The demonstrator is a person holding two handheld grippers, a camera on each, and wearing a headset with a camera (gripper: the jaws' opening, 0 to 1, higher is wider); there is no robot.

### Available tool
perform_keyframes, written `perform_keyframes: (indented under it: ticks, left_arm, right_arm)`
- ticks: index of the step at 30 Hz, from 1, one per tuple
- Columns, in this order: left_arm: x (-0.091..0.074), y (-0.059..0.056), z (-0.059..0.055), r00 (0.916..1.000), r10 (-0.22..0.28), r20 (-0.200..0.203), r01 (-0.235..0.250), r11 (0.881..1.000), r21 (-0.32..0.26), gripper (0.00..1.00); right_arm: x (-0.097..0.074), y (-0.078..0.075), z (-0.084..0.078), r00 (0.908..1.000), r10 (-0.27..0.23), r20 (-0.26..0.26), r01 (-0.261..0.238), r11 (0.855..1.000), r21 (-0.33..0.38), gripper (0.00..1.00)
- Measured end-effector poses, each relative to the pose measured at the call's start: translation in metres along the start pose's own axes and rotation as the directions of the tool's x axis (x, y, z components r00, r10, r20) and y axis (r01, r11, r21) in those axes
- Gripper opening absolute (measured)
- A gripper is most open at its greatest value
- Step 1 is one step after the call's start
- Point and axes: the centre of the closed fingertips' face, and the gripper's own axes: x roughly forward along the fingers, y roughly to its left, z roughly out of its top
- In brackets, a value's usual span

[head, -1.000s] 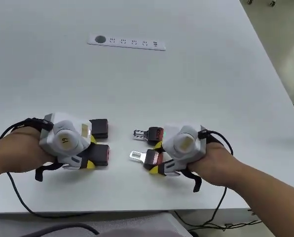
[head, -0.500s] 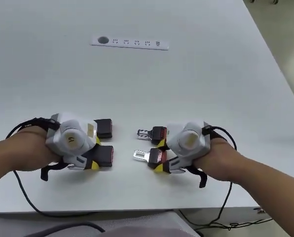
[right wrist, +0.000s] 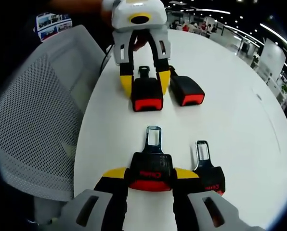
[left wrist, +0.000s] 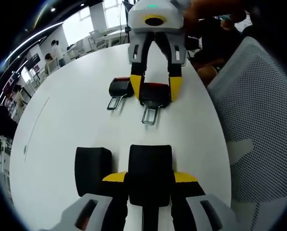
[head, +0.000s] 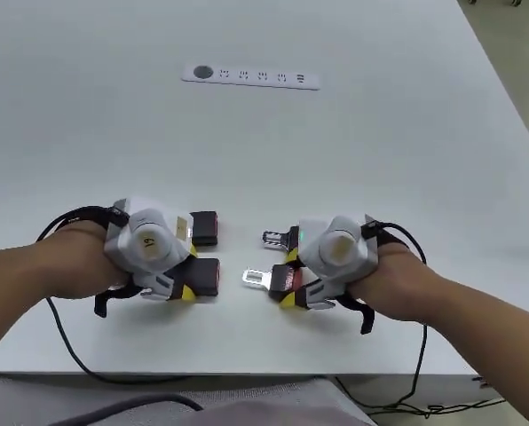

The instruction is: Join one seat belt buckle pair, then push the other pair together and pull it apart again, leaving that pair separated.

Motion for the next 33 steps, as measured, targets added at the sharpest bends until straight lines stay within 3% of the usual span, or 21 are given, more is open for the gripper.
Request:
perform_keyframes:
  ticks: [14, 23, 33]
  left_arm:
    - [0.000, 0.000, 0.000, 1.0000, -0.002, -0.007, 0.001, 1.000, -0.009, 0.35]
    - [-0.002, -0.002, 0.002, 1.0000, -0.005, -0.007, 0.005, 1.000, -0.016, 0.35]
    - [-0.001, -0.001, 0.001, 0.9998, -0.011, -0.014, 0.011, 1.000, -0.026, 0.35]
  right_arm:
    - [0.018, 0.001, 0.025, 0.9999, 0.011, 0.009, -0.011, 1.000, -0.017, 0.32]
    - [0.020, 0.000, 0.026, 0.9999, 0.010, 0.006, -0.010, 1.000, -0.022, 0.32]
    - [0.023, -0.001, 0.031, 0.9999, 0.012, 0.010, -0.011, 0.997, -0.081, 0.32]
